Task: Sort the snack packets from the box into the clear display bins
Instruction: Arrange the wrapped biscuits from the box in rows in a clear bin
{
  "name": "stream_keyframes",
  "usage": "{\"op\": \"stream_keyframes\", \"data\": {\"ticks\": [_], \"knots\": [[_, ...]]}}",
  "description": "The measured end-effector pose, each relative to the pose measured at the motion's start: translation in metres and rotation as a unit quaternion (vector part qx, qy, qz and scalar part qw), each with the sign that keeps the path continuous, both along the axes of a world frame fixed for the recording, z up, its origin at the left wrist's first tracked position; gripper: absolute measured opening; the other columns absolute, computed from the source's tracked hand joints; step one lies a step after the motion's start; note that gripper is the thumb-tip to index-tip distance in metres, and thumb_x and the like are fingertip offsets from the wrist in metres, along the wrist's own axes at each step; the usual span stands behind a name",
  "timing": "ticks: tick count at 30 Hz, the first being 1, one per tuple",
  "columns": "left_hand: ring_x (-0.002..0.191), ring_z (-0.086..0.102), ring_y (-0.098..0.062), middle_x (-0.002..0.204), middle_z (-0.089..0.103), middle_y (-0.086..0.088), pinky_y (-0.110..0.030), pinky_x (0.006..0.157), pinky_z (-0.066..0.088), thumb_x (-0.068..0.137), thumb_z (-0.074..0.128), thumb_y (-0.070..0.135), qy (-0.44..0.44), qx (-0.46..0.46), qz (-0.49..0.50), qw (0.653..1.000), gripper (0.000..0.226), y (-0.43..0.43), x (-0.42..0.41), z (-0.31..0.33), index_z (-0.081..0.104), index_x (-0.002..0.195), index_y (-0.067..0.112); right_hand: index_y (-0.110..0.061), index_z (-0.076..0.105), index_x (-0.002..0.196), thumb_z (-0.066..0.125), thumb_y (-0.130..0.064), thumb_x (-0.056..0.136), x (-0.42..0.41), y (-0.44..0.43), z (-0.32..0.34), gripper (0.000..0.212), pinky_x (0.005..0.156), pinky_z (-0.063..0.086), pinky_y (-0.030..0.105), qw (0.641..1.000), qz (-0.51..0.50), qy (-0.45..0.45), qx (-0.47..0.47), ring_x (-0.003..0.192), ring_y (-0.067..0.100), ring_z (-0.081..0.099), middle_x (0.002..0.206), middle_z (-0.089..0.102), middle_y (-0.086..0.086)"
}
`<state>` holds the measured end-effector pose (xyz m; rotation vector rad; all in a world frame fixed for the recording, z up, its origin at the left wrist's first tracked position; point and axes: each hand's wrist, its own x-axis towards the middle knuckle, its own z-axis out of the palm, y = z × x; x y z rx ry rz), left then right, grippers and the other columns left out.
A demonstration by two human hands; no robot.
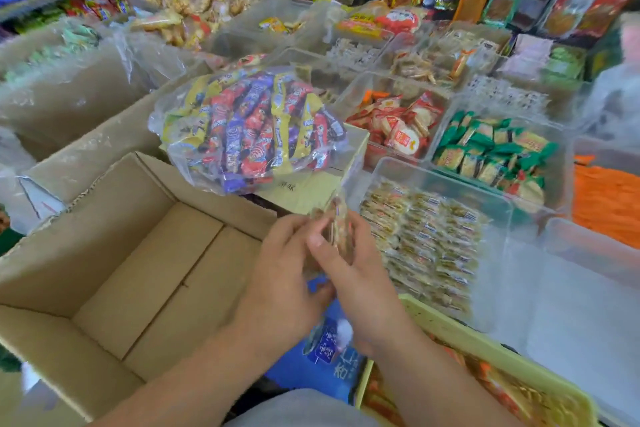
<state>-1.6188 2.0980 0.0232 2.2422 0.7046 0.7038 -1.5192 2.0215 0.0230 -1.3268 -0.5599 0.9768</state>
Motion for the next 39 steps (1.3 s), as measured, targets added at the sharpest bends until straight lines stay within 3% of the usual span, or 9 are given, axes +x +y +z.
{"op": "stream_keyframes", "data": {"ticks": [7, 11, 14, 18, 21, 23, 27, 31, 39], "knots": [[0.108, 0.053, -0.009, 0.124, 0.06, -0.007, 0.001, 0.1, 0.029, 0.07, 0.08, -0.012, 0.038, 0.104, -0.066, 0.992, 0.071, -0.012, 0.045, -0.008, 0.063, 0.136, 0.007, -0.055, 0.047, 0.14, 0.058, -0.064, 0.089, 0.049, -0.051, -0.025, 0.054, 0.095, 0.057, 0.045, 0.997, -0.052, 0.038, -0.036, 0.12, 0.003, 0.063, 0.135, 0.062, -0.019], [0.112, 0.053, 0.003, 0.123, 0.05, 0.027, -0.016, 0.093, 0.049, 0.088, 0.073, 0.002, 0.047, -0.072, -0.037, 0.996, 0.067, -0.007, 0.064, -0.02, 0.055, 0.142, 0.037, -0.071, 0.062, 0.103, 0.05, -0.055, 0.1, 0.078, -0.067, -0.036, 0.02, 0.081, 0.06, 0.026, 0.993, -0.094, 0.035, -0.069, 0.104, 0.002, 0.069, 0.111, 0.068, -0.033], [0.107, 0.063, -0.002, 0.121, 0.061, 0.025, -0.021, 0.085, 0.05, 0.087, 0.075, 0.005, 0.015, -0.23, 0.032, 0.972, 0.073, 0.006, 0.076, -0.033, 0.057, 0.121, 0.067, -0.061, 0.068, 0.102, 0.048, -0.048, 0.104, 0.102, -0.072, -0.046, 0.023, 0.074, 0.059, 0.019, 0.982, -0.158, 0.038, -0.099, 0.097, 0.011, 0.074, 0.114, 0.071, -0.023], [0.103, 0.072, -0.014, 0.12, 0.073, 0.004, -0.028, 0.077, 0.057, 0.081, 0.073, -0.007, -0.088, -0.45, 0.111, 0.882, 0.067, 0.027, 0.081, -0.05, 0.07, 0.119, 0.048, -0.025, 0.071, 0.1, 0.044, -0.026, 0.108, 0.148, -0.059, -0.053, 0.028, 0.071, 0.062, 0.03, 0.959, -0.24, -0.064, -0.14, 0.088, 0.014, 0.074, 0.098, 0.076, -0.002], [0.098, 0.076, -0.031, 0.121, 0.073, -0.019, -0.039, 0.071, 0.065, 0.068, 0.073, -0.003, -0.184, -0.621, 0.127, 0.751, 0.061, 0.044, 0.077, -0.055, 0.069, 0.125, 0.018, -0.028, 0.067, 0.098, 0.045, -0.031, 0.107, 0.189, -0.032, -0.058, 0.025, 0.076, 0.062, 0.045, 0.941, -0.225, -0.177, -0.183, 0.085, 0.02, 0.073, 0.091, 0.075, -0.002], [0.096, 0.077, -0.033, 0.123, 0.071, -0.025, -0.037, 0.067, 0.064, 0.067, 0.072, -0.001, -0.198, -0.646, 0.131, 0.725, 0.062, 0.051, 0.072, -0.057, 0.066, 0.127, 0.013, -0.031, 0.066, 0.108, 0.044, -0.039, 0.106, 0.215, -0.009, -0.063, 0.023, 0.068, 0.058, 0.043, 0.914, -0.168, -0.293, -0.224, 0.079, 0.017, 0.069, 0.091, 0.072, -0.005], [0.1, 0.076, -0.028, 0.122, 0.071, -0.015, -0.03, 0.068, 0.062, 0.071, 0.07, -0.003, -0.204, -0.621, 0.137, 0.745, 0.06, 0.056, 0.067, -0.058, 0.066, 0.128, 0.017, -0.043, 0.058, 0.136, 0.047, -0.036, 0.105, 0.246, 0.034, -0.077, 0.033, 0.06, 0.037, 0.019, 0.861, -0.032, -0.446, -0.24, 0.075, 0.002, 0.055, 0.093, 0.062, -0.012], [0.103, 0.066, -0.024, 0.122, 0.067, -0.005, -0.034, 0.082, 0.052, 0.089, 0.062, -0.013, -0.187, -0.562, 0.155, 0.791, 0.054, 0.065, 0.061, -0.059, 0.068, 0.127, 0.026, -0.034, 0.066, 0.127, 0.052, -0.032, 0.104, 0.251, 0.055, -0.099, 0.027, 0.082, 0.055, 0.035, 0.819, 0.085, -0.484, -0.295, 0.09, 0.02, 0.064, 0.106, 0.07, 0.001], [0.076, 0.068, -0.004, 0.102, 0.068, 0.006, -0.018, 0.06, 0.053, 0.089, 0.062, -0.014, -0.178, -0.547, 0.152, 0.804, 0.058, 0.074, 0.059, -0.062, 0.068, 0.129, 0.028, -0.028, 0.051, 0.148, 0.049, -0.03, 0.106, 0.252, 0.074, -0.12, 0.042, 0.103, 0.04, 0.031, 0.817, 0.148, -0.437, -0.346, 0.133, 0.028, 0.051, 0.15, 0.053, 0.005]]}}
